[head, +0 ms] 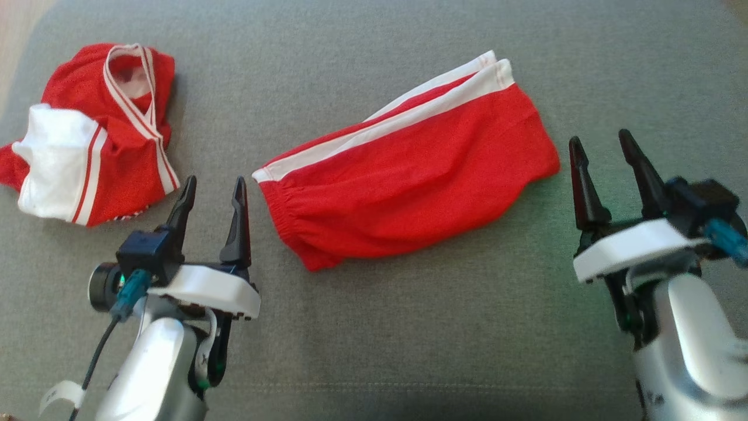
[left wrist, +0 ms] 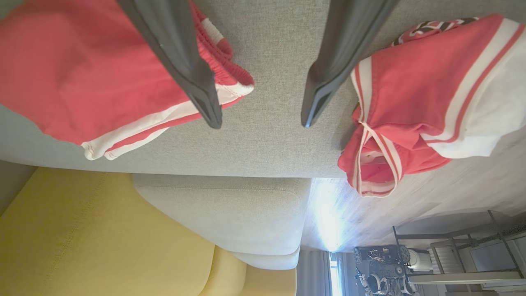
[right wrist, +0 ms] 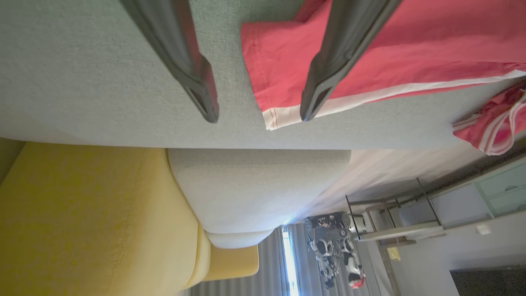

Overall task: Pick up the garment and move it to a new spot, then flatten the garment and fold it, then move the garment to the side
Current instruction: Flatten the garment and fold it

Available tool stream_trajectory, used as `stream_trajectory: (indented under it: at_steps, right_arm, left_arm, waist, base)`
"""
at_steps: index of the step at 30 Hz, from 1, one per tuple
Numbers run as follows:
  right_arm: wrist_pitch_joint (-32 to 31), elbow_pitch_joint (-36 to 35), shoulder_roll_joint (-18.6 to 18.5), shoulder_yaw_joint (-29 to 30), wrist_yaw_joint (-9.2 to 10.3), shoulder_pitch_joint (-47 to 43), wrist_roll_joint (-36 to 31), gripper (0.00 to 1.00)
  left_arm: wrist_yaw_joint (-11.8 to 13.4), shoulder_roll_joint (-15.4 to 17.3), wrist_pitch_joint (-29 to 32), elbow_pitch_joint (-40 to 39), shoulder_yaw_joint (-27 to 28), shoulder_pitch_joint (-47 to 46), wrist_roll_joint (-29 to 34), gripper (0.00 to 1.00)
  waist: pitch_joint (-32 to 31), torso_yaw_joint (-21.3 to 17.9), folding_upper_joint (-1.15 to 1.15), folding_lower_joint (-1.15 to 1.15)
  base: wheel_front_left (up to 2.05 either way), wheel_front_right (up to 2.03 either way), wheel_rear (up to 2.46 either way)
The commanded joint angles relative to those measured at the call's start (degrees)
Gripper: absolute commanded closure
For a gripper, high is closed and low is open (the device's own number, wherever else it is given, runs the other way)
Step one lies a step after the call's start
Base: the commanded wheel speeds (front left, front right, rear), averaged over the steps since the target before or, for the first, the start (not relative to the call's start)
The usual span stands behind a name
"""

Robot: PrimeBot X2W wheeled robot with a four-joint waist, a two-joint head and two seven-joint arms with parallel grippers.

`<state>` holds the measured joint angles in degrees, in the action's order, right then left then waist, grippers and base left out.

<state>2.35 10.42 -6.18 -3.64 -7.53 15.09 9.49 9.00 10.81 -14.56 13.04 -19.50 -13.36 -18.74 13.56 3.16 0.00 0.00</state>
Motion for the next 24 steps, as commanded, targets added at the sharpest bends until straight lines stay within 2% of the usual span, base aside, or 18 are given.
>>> stream_trajectory:
  at_steps: [1, 8, 13, 19, 20, 21, 22, 24]
  right_arm:
    - [-0.16, -0.89, -0.71, -1.63, 0.04, 3.76, -0.44, 0.0]
    - [-1.35, 12.25, -3.08, -3.71, 0.04, 11.74, -0.34, 0.0]
    - [-4.51, 22.31, -3.19, -4.21, 0.04, 15.87, 0.11, 0.0]
    - [-8.15, 30.33, -2.11, -5.03, 0.04, 18.72, 1.93, 0.0]
    - [-8.54, 31.21, -1.95, -5.18, 0.04, 19.04, 2.52, 0.22]
    - [-8.93, 32.03, -1.82, -5.28, 0.04, 19.28, 3.02, 0.71]
    - [-9.3, 32.68, -1.58, -5.48, 0.04, 19.46, 3.65, 1.0]
    - [-9.21, 33.32, -1.22, -5.82, 0.04, 19.66, 4.78, 1.0]
  left_arm:
    - [-0.21, 0.82, -0.43, -1.96, 2.45, -3.03, 0.54, 0.0]
    - [-0.91, -1.07, -0.43, -2.33, 2.89, -5.22, 0.84, 0.0]
    - [-1.94, -2.36, -0.43, -2.01, 3.24, -5.97, 1.62, 0.0]
    - [-2.9, -3.49, -0.43, -1.37, 3.91, -6.29, 2.69, 0.0]
    - [-3.05, -3.63, -0.43, -1.31, 4.06, -6.3, 2.85, 0.0]
    - [-3.2, -3.75, -0.43, -1.27, 4.21, -6.3, 2.99, 0.0]
    - [-3.33, -3.84, -0.43, -1.26, 4.39, -6.31, 3.14, 0.0]
    - [-3.57, -3.95, -0.43, -1.26, 4.79, -6.28, 3.45, 0.0]
  waist:
    - [1.02, 0.65, 0.0, 0.0]
    - [4.55, 3.26, 0.0, 0.0]
    - [5.7, 4.72, 0.0, 0.0]
    - [5.92, 5.48, 0.0, 0.0]
    - [5.89, 5.54, 0.0, 0.0]
    - [5.87, 5.56, 0.0, 0.0]
    - [5.86, 5.52, 0.0, 0.0]
    - [5.79, 5.3, 0.0, 0.0]
  base:
    - [0.0, 0.0, 0.0]
    - [0.0, 0.0, 0.0]
    - [0.0, 0.0, 0.0]
    - [0.0, 0.0, 0.0]
    - [0.0, 0.0, 0.0]
    - [0.0, 0.0, 0.0]
    - [0.0, 0.0, 0.0]
    - [0.0, 0.0, 0.0]
